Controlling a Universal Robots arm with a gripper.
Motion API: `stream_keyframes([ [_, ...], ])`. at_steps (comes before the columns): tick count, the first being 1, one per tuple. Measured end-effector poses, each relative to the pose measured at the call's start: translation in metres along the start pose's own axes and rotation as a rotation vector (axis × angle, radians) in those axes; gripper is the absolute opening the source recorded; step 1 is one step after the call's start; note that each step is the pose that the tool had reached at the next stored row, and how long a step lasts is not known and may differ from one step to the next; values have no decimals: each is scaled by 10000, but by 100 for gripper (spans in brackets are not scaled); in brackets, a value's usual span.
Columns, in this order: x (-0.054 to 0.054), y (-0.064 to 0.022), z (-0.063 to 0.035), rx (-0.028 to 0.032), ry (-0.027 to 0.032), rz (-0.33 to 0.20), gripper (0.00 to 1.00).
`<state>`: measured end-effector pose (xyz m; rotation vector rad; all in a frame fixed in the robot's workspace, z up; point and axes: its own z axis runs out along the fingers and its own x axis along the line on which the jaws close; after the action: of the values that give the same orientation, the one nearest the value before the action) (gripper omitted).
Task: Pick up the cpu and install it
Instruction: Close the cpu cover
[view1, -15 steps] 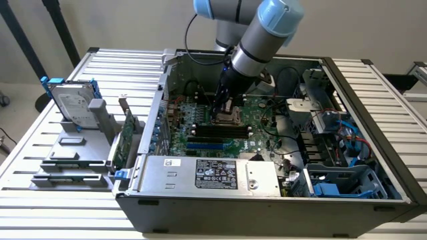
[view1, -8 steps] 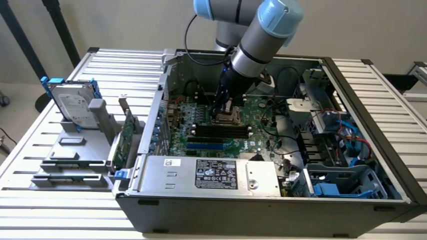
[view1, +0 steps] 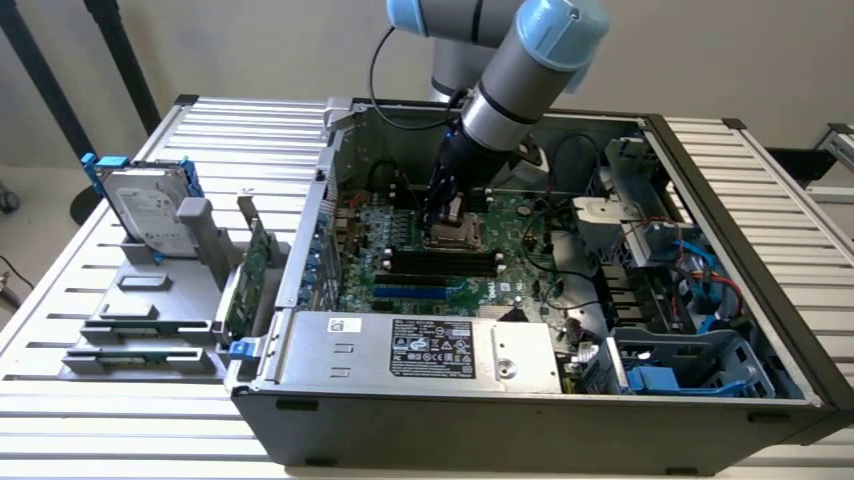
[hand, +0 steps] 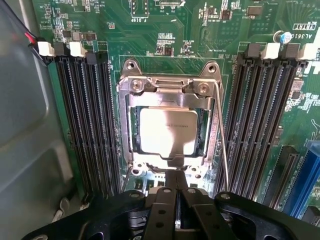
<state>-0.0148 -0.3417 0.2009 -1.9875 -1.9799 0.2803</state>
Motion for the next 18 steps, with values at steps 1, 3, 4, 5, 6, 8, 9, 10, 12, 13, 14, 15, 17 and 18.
stream_keyframes([
  [1,-1,-13,-3,17,7,-1,11],
  [3,-1,-45,-7,53,20,-2,11],
  [4,-1,-62,-8,70,25,-3,11],
  [5,-2,-80,-8,86,31,-4,11],
  [6,-2,-99,-9,100,35,-4,11],
  [8,-4,-139,-1,124,47,-7,11],
  [9,-5,-161,3,135,49,-7,11],
  [10,-7,-183,9,145,53,-7,11],
  [12,-10,-228,20,162,60,-8,11],
  [13,-12,-251,27,169,64,-9,11],
  [14,-13,-271,34,175,68,-9,11],
  [15,-14,-286,39,179,68,-9,11],
  [17,-14,-293,41,180,67,-9,11],
  [18,-14,-293,41,180,67,-9,11],
])
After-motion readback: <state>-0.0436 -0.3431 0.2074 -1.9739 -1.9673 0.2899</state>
